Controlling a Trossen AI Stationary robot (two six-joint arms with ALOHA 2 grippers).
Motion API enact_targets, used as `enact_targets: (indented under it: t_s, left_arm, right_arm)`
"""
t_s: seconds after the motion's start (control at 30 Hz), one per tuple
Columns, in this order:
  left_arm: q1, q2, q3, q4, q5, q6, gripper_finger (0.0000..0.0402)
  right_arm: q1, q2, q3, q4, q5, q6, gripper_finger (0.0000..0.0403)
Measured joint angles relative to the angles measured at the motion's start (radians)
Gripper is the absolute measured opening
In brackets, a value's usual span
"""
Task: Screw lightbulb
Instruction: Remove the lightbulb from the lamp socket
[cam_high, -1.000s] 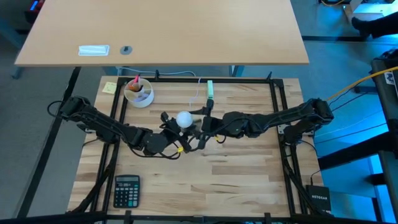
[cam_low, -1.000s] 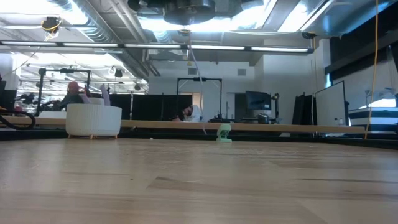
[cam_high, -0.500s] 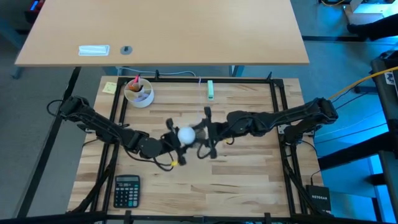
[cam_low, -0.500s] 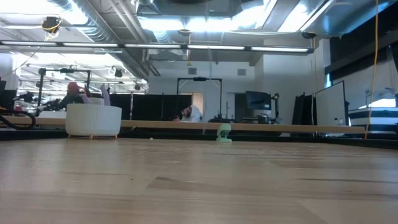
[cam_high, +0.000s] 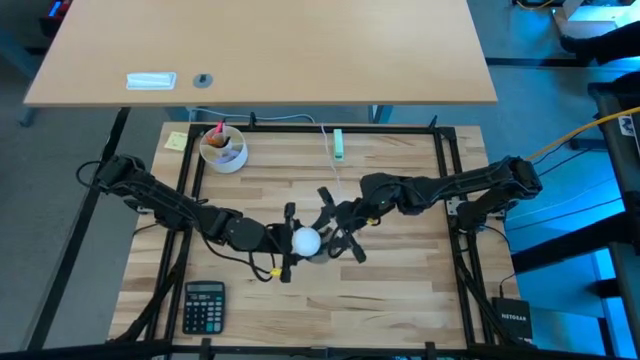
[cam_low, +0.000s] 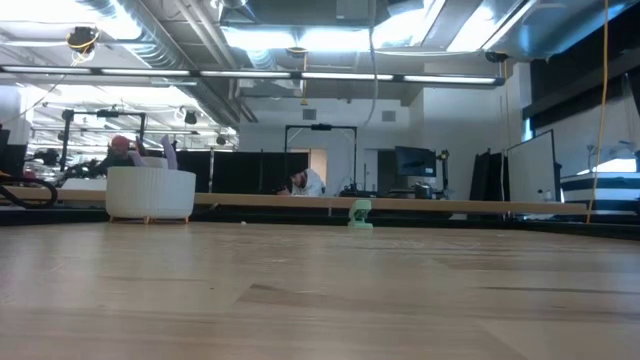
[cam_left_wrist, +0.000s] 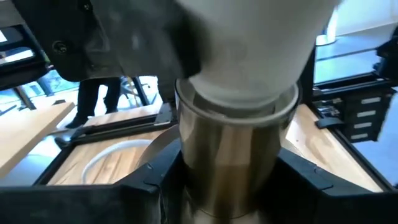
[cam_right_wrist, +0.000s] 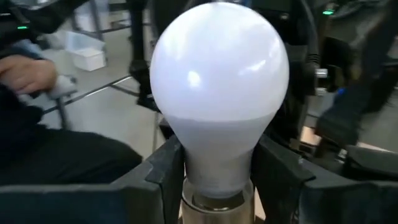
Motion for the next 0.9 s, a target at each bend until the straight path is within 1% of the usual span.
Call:
enact_targets:
  t_s: [0.07, 0.13, 0.27, 0.37, 0.43, 0.53, 0.6, 0.67, 0.77, 0.83, 0.9]
  left_arm:
    - [0.0, 0.0, 0.0, 0.0, -0.014, -0.005, 0.0171]
    - [0.0, 0.0, 0.0, -0.002, -0.035, -0.014, 0.0171]
    - [0.002, 0.0, -0.002, -0.004, -0.097, -0.031, 0.0171]
    - [0.001, 0.0, -0.002, 0.0, -0.15, -0.047, 0.0171]
    - [0.001, 0.0, -0.002, 0.0, -0.178, -0.053, 0.0171]
    - [0.001, 0.0, -0.002, 0.002, -0.216, -0.067, 0.0171]
    - [0.001, 0.0, -0.002, 0.003, -0.265, -0.079, 0.0171]
    - [0.005, 0.0, -0.002, 0.004, -0.328, -0.1, 0.0171]
    - [0.025, 0.0, -0.002, 0.009, -0.423, -0.161, 0.0171]
    - [0.039, 0.0, -0.002, 0.007, -0.473, -0.225, 0.0171]
    - [0.051, 0.0, -0.002, -0.002, -0.491, -0.273, 0.0171]
  right_arm:
    - [0.003, 0.0, 0.0, 0.003, 0.046, 0.007, 0.0188]
    - [0.005, -0.002, 0.001, 0.011, 0.09, 0.007, 0.023]
    - [0.004, -0.035, 0.002, -0.037, 0.156, -0.006, 0.0311]
    - [0.003, -0.077, 0.002, -0.116, 0.192, -0.032, 0.0353]
    - [0.003, -0.116, 0.002, -0.191, 0.248, -0.031, 0.0371]
    - [0.003, -0.189, 0.013, -0.366, 0.359, -0.029, 0.0387]
    - [0.004, -0.234, 0.036, -0.498, 0.443, -0.008, 0.039]
    - [0.004, -0.266, 0.046, -0.565, 0.508, 0.036, 0.039]
    - [0.003, -0.279, 0.012, -0.512, 0.555, 0.075, 0.0381]
    - [0.003, -0.256, -0.021, -0.398, 0.575, 0.056, 0.0372]
    - [0.003, -0.224, -0.05, -0.276, 0.605, 0.004, 0.0362]
